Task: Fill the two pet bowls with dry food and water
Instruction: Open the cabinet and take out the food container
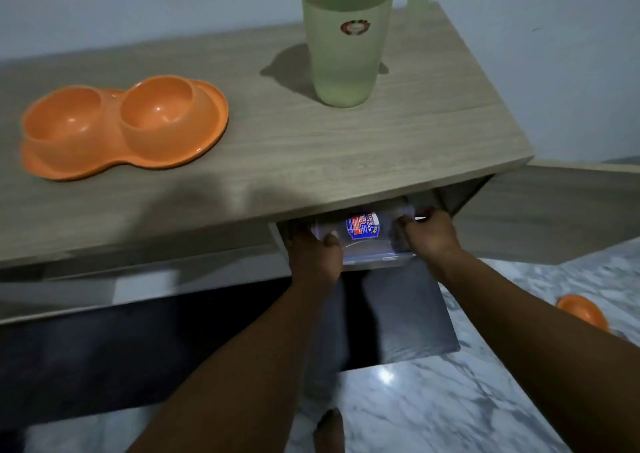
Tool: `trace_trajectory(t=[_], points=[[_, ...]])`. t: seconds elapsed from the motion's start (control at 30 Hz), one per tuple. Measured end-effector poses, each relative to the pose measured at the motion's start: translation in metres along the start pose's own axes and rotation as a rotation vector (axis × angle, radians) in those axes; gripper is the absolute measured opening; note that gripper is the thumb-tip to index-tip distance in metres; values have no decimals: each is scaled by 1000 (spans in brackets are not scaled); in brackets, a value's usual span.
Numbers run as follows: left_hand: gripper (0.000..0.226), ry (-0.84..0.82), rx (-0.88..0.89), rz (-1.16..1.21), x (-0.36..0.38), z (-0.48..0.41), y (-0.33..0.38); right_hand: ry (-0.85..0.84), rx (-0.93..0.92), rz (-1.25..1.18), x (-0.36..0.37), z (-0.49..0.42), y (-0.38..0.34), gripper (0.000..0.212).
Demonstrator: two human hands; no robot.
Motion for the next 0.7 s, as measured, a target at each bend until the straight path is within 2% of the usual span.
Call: trace_trajectory(t=[0.03, 0.07, 0.2, 0.27, 0.43, 0.5, 0.7], points=[[49, -45, -30, -50, -6, 14, 3, -6, 3, 9, -4, 7, 2, 22], [48, -49, -21, 9, -14, 30, 3, -29, -5, 21, -13, 22, 1, 23], [38, -84, -35, 0, -54, 81, -5, -86, -57, 53, -42, 73, -10, 21], [34, -98, 8, -19, -85, 113, -6, -122, -88, 66, -56, 104, -24, 18], [23, -83, -10, 84, -186, 173, 5, -279, -197, 109, -79, 178, -94, 33], [22, -90, -13, 113, -230, 190, 13, -327, -234, 82, -80, 204, -127, 33], [14, 26, -11, 163, -365, 211, 27, -430, -365, 38, -52, 263, -230, 34]])
Point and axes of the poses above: each hand's wrist, its own z-axis away from the middle knuckle, its own x-axis out of the palm, y = z × x, the point moved 6 cm from there along -z, towards the middle knuckle, and after that the axes turned 6 degrees about -x, right-handed, at the moved point
